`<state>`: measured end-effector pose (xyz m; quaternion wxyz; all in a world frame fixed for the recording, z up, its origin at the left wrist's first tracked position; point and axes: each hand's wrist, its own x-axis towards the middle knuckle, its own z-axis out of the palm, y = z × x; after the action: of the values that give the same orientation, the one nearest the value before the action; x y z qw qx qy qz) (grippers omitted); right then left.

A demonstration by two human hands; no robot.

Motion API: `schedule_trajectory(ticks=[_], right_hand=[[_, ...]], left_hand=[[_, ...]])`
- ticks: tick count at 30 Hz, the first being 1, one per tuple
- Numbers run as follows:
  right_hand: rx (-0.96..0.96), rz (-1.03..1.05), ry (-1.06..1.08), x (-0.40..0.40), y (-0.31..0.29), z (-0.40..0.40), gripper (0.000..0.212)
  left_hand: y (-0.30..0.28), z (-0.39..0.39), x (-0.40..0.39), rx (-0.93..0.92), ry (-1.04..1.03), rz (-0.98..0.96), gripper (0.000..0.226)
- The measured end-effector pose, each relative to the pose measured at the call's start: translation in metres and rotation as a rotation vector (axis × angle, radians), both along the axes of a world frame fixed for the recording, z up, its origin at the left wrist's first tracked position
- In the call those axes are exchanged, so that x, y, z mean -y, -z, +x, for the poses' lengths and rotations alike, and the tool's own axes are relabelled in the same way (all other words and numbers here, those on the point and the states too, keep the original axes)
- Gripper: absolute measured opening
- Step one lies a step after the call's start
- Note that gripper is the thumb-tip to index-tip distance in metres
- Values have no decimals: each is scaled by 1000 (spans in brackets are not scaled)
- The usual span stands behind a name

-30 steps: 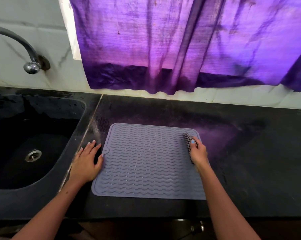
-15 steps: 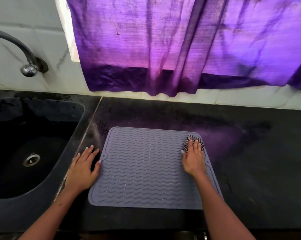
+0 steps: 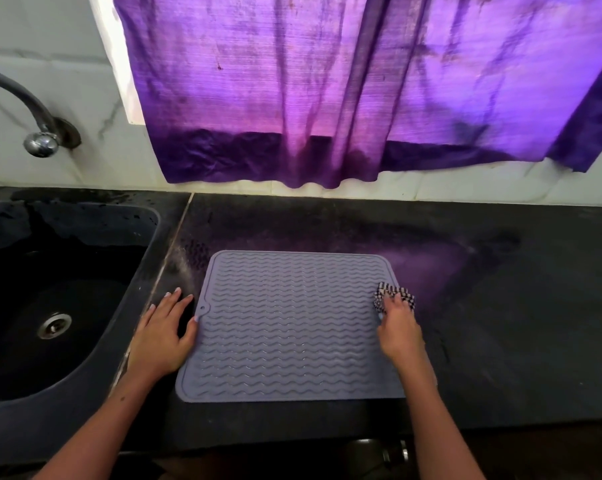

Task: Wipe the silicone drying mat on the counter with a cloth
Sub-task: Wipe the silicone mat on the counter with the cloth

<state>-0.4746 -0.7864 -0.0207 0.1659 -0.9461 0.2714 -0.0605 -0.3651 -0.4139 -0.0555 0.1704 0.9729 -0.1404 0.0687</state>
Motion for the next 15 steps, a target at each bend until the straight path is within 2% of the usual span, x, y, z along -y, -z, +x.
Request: schedule_trajectory(ticks=[5, 11, 13, 15], right_hand=[[-23, -112, -22, -5, 20, -10, 71], [-18, -55, -43, -8, 11, -12, 69], [-20, 44, -65, -2, 2, -11, 63], [-27, 241, -8, 5, -14, -11, 54]], left_hand=[[1, 0, 1, 6, -2, 0, 78], [2, 0, 0, -15, 1, 14, 79], [0, 0, 0, -18, -2, 8, 80], [-1, -1, 0, -27, 3, 3, 81]])
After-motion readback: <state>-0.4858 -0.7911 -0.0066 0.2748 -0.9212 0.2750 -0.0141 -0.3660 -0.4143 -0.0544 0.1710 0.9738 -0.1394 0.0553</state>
